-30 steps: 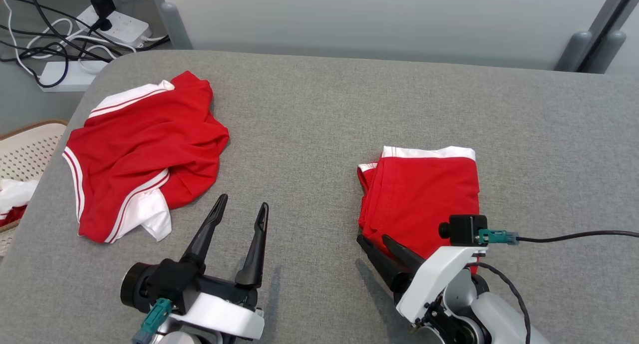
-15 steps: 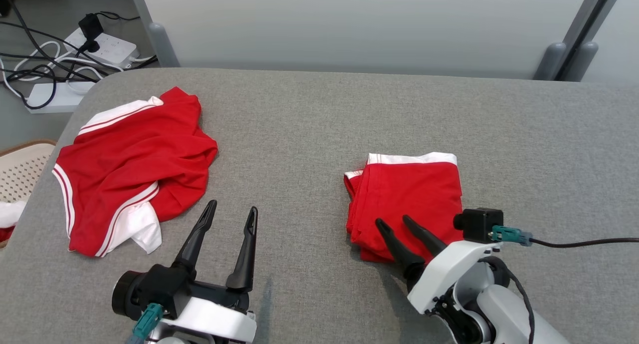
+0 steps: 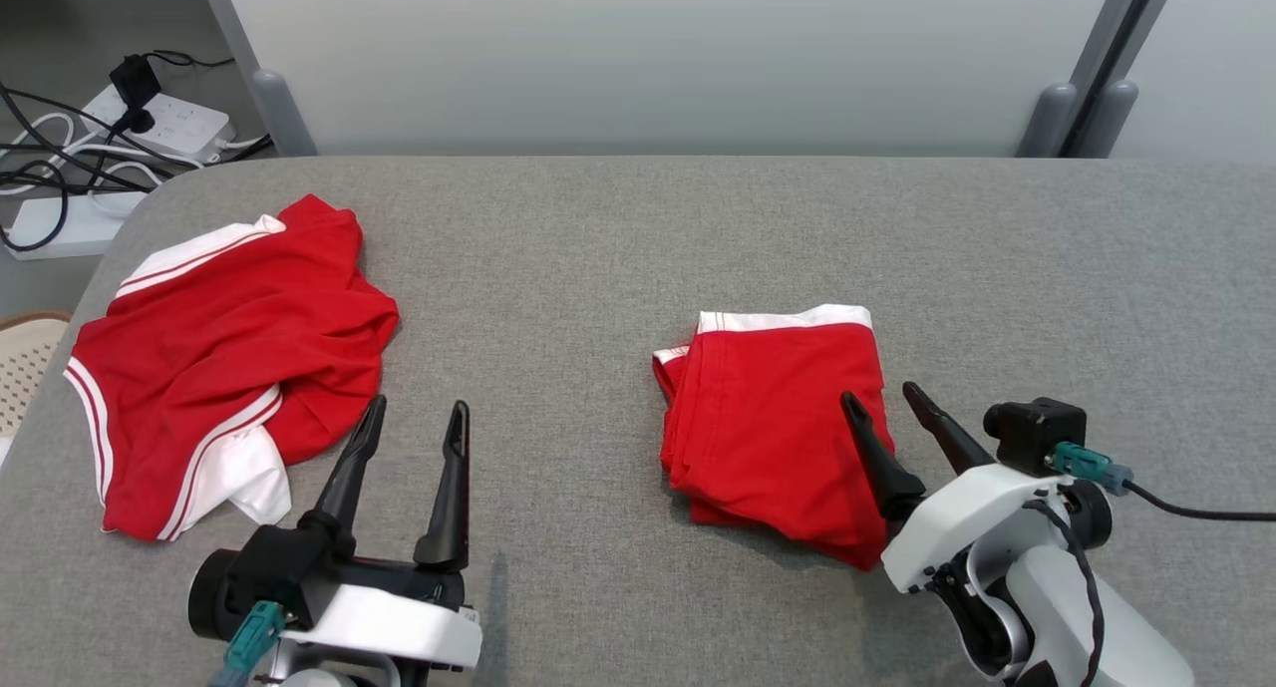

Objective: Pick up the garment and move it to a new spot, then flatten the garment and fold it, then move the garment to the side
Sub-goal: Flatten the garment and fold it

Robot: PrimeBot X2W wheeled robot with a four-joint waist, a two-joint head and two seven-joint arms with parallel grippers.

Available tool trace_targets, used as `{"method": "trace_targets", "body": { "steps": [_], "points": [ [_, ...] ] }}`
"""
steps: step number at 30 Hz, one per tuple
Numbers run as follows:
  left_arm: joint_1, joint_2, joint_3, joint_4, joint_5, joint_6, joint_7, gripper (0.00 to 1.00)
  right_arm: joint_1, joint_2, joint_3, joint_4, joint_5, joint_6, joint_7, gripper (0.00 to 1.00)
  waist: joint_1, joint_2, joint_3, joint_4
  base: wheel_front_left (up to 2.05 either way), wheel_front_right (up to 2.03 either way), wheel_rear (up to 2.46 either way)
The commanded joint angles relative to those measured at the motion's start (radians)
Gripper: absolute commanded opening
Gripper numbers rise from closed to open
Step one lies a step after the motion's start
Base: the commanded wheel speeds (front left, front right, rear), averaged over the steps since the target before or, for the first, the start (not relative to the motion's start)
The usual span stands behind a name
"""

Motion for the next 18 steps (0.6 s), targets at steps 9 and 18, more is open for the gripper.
{"method": "trace_targets", "body": {
  "steps": [9,18],
  "points": [
    [0.008,0.003,0.048,-0.003,-0.039,0.033,-0.006,1.00,0.046,0.022,-0.148,-0.088,-0.179,0.004,-0.050,1.00,0.0000,0.0000,-0.036,-0.023,0.00,0.00,0.00],
    [0.026,0.003,0.049,0.014,-0.048,0.030,-0.006,1.00,0.216,0.051,-0.294,-0.290,-0.324,0.004,-0.050,1.00,0.0000,0.0000,-0.061,-0.029,0.00,0.00,0.00]
  ]
}}
